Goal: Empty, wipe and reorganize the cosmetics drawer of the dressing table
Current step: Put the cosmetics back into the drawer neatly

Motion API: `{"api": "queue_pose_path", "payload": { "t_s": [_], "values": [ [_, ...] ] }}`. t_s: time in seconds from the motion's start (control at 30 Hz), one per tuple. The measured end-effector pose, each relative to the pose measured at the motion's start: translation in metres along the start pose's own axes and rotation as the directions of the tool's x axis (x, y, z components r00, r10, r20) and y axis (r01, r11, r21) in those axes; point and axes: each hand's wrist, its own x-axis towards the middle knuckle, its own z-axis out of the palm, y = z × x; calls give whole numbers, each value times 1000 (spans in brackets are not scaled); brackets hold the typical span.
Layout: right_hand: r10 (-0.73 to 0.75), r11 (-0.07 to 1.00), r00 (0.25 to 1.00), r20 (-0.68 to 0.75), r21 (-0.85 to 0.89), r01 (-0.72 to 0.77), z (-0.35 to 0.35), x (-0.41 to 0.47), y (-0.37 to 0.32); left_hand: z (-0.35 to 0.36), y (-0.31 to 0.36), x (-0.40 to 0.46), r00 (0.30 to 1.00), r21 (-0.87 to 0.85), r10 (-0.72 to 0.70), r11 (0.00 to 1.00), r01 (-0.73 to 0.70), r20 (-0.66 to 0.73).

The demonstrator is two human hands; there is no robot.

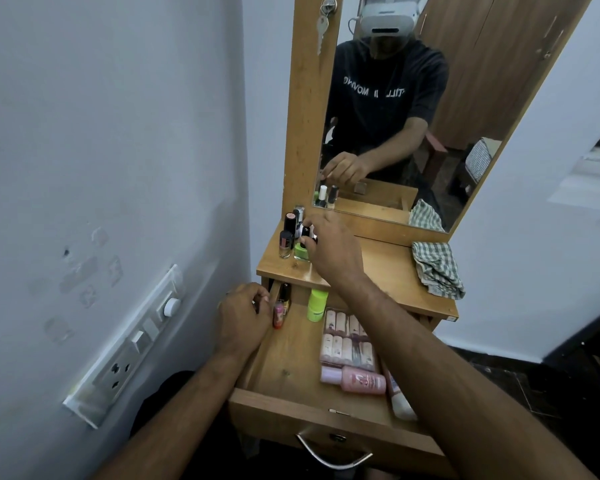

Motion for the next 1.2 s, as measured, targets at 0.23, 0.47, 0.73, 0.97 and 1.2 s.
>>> {"api": "queue_pose_path", "payload": {
  "t_s": [0.23,0.47,0.73,0.97,1.2],
  "values": [
    [146,955,989,7,261,-142,2,-2,6,-1,2,1,1000,-14,-6,1000,6,-15],
    [187,844,982,-29,516,-146,-11,-34,13,-1,-2,2,1000,-9,16,1000,-16,-20],
    [108,887,994,27,449,-108,6,-82,24,1,1,3,997,-51,25,998,-28,-70],
    [6,975,999,44,220,-16,43,-96,28,-2,9,15,993,-85,75,993,-83,-96],
    [-95,993,995,33,79,92,67,-96,27,1,5,37,986,-24,156,987,-157,-52]
  ]
}}
